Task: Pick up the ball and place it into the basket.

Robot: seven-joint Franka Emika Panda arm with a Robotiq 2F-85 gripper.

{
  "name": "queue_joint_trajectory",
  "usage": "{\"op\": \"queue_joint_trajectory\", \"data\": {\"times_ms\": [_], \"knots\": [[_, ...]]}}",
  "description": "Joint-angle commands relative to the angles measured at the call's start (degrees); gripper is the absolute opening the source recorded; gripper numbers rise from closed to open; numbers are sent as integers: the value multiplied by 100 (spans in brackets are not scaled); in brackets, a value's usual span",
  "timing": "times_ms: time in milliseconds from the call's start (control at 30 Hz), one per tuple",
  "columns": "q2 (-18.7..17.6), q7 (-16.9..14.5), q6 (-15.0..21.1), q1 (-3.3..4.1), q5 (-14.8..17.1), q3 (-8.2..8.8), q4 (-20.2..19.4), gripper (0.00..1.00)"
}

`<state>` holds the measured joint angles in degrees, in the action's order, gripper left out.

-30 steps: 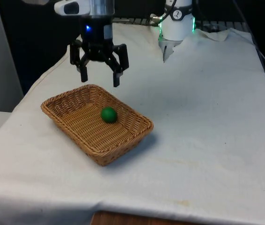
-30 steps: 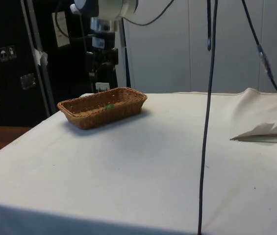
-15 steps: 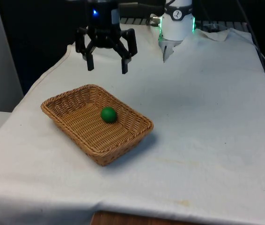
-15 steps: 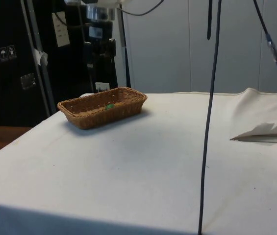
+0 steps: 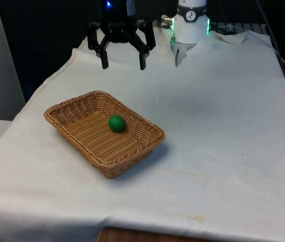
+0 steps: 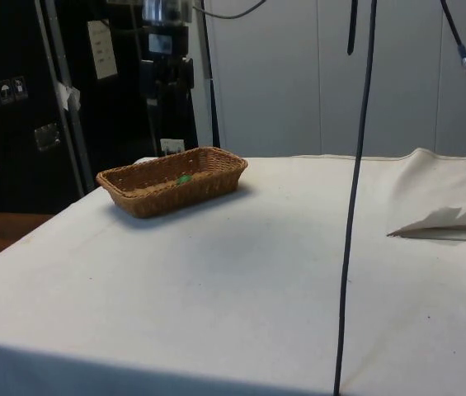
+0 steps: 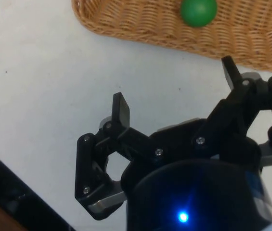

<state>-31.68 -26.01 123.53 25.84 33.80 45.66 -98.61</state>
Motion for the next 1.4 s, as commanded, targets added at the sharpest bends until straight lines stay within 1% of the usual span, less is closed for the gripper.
{"op": "queue_joint_trajectory", "data": {"times_ms": [0,67,100,133,233,367,400,433,567,667,700,733,767,800,900,1000,1033,1067,1100,1133,1167,1233,1333,1367], "knots": [[46,6,-57,29,-46,17,-29,100],[69,-17,-120,34,-46,17,-29,100],[23,-17,-74,0,0,0,0,100],[86,-11,-160,46,-63,23,-23,100],[149,-11,-275,74,-120,23,-11,100],[183,-23,-372,80,-155,-11,6,100],[178,-40,-338,57,-126,-11,11,100],[183,-29,-395,80,-155,-23,6,100],[183,-69,-493,69,-143,-74,46,100],[189,-86,-493,103,-155,-97,46,100],[206,-80,-493,126,-172,-97,34,100],[178,-103,-458,86,-126,-109,46,100],[235,-69,-504,160,-206,-92,23,100],[286,-46,-521,218,-269,-74,0,100],[395,34,-544,304,-390,-74,-63,100],[550,138,-556,350,-550,-120,-160,100],[659,195,-561,378,-647,-149,-229,100],[590,166,-607,286,-596,-223,-132,100],[722,223,-556,390,-699,-172,-275,100],[722,223,-556,390,-699,-172,-275,100],[831,275,-550,413,-779,-206,-355,100],[951,327,-544,435,-854,-241,-441,100],[1117,401,-539,453,-974,-298,-561,100],[1232,447,-533,453,-1054,-344,-647,100]]}}
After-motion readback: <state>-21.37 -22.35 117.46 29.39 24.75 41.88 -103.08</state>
